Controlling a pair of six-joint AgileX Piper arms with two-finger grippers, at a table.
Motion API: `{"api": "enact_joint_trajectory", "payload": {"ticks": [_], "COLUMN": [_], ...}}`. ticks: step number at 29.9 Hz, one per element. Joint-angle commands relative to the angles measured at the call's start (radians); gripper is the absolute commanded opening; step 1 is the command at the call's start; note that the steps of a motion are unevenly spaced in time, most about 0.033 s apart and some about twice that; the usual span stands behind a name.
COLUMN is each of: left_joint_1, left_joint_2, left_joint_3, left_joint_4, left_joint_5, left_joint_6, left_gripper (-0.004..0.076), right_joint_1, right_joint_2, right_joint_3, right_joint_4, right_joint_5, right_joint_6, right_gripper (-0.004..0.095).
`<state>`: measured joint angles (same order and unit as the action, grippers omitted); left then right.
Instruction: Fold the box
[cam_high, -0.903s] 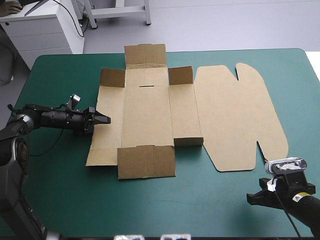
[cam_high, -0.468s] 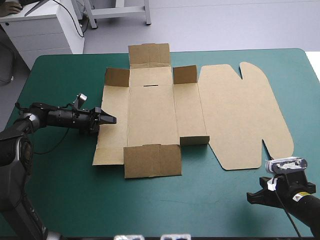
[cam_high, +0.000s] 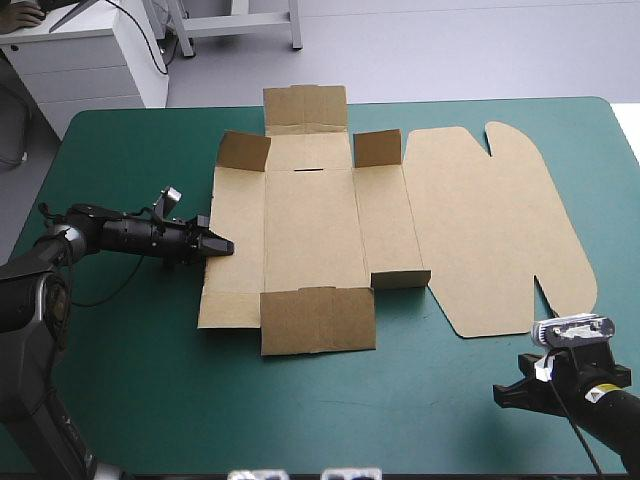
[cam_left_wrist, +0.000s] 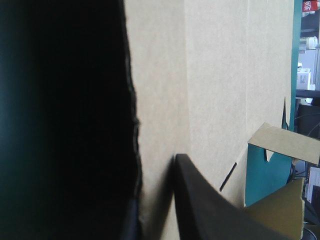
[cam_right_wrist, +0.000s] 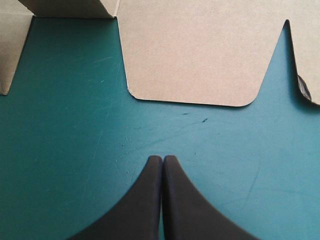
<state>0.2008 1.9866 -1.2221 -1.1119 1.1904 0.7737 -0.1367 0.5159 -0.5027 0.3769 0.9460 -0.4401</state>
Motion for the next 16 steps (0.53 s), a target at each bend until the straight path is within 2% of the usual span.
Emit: {"api": "enact_joint_trajectory", "payload": {"ticks": [1, 2, 9, 16], "left_joint_1": [-0.015, -0.015, -0.015, -0.027], "left_joint_2": [-0.028, -0.028, -0.028, -0.058], "left_joint_3": [-0.011, -0.011, -0.014, -0.121], "left_joint_4": [-0.033, -0.033, -0.024, 0.095], "left_joint_5": [0.104, 0.104, 0.104, 0.104], "left_joint_6": [0.002, 0.004, 0.01, -0.001], "left_gripper": [0.0021, 0.0004, 0.0013, 0.0006], "right_joint_1": [0.003, 0.003, 0.003, 0.003], "right_joint_2": [0.009, 0.009, 0.009, 0.009], "right_joint_3": [-0.023, -0.023, -0.023, -0.023], "right_joint_4": [0.025, 0.025, 0.025, 0.026], "right_joint_5": [-0.043, -0.043, -0.043, -0.043], "right_joint_6": [-0.001, -0.001, -0.001, -0.001], "right_gripper": [-0.0019, -0.0019, -0.0019, -0.0019]}}
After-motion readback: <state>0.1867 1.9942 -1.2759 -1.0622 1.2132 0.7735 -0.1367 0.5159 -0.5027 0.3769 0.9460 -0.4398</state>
